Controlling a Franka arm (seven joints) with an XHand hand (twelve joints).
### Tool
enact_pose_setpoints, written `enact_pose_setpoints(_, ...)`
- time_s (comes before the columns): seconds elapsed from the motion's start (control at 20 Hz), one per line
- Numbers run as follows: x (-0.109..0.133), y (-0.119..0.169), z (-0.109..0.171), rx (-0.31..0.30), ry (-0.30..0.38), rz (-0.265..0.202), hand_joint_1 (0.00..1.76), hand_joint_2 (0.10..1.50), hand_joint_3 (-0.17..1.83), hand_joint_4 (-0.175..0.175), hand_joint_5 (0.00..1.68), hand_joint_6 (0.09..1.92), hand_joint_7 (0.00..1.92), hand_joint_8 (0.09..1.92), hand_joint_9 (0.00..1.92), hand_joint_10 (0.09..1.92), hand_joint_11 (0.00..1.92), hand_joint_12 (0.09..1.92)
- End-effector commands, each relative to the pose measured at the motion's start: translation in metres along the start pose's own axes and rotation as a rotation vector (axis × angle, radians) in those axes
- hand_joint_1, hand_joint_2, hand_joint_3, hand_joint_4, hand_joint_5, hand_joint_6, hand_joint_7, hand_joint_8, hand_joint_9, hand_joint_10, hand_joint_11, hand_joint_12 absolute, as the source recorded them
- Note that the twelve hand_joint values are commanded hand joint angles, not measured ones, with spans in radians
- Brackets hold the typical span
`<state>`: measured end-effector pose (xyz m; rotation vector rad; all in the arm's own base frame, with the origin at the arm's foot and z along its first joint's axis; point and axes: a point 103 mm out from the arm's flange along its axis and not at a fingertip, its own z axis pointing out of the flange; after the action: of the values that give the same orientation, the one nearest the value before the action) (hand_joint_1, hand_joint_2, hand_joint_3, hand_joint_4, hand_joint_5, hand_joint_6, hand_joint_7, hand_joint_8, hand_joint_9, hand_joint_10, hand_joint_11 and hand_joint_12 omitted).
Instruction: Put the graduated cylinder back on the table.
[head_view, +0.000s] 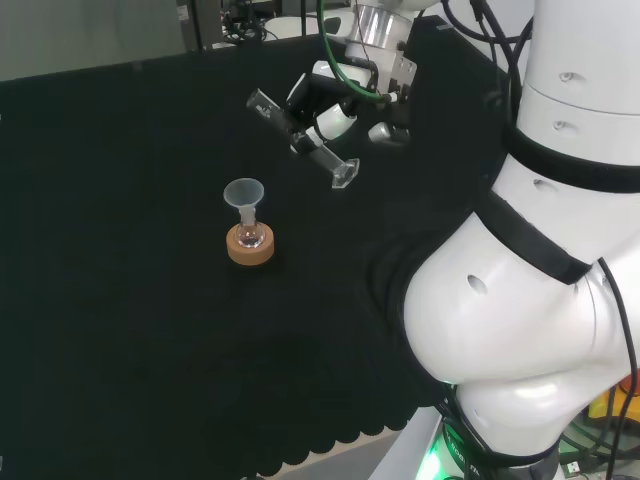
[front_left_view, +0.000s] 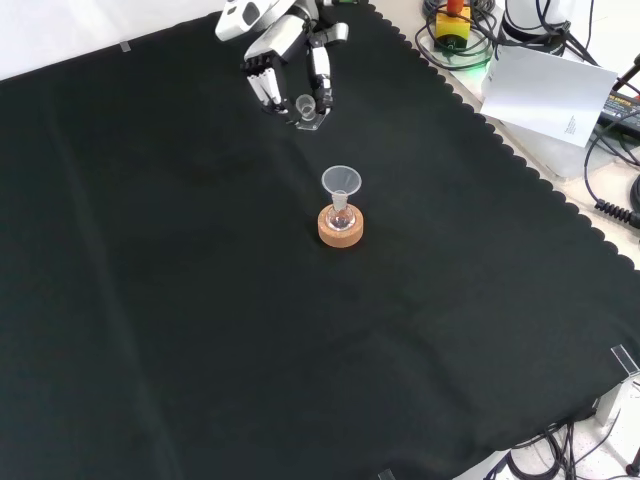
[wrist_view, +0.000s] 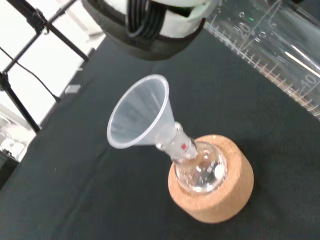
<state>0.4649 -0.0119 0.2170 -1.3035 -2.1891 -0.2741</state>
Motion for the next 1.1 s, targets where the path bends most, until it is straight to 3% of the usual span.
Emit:
enact_pose_setpoints(0.05,-0.023,0.021,-0.003,-0.065,0.062,-0.027,1.19,1.09,-0.17,-0.123,1.24,0.62,1.68,0.35,1.86,0.09,1.39,0.56)
enact_pose_setpoints(0.5,-0.036,0.048,-0.001,-0.145,0.158,-0.111,1.19,1.09,-0.17,-0.112,1.24,0.62,1.67,0.35,1.85,0.09,1.39,0.56)
enact_pose_setpoints(0.75,-0.04,0.058,0.002,-0.161,0.174,-0.124,1.18,1.09,-0.17,-0.105,1.23,0.62,1.67,0.35,1.85,0.09,1.37,0.56)
enact_pose_setpoints(1.1,-0.042,0.069,0.018,-0.243,0.238,-0.176,1.19,1.09,-0.17,-0.109,1.23,0.63,1.67,0.34,1.84,0.09,1.35,0.56)
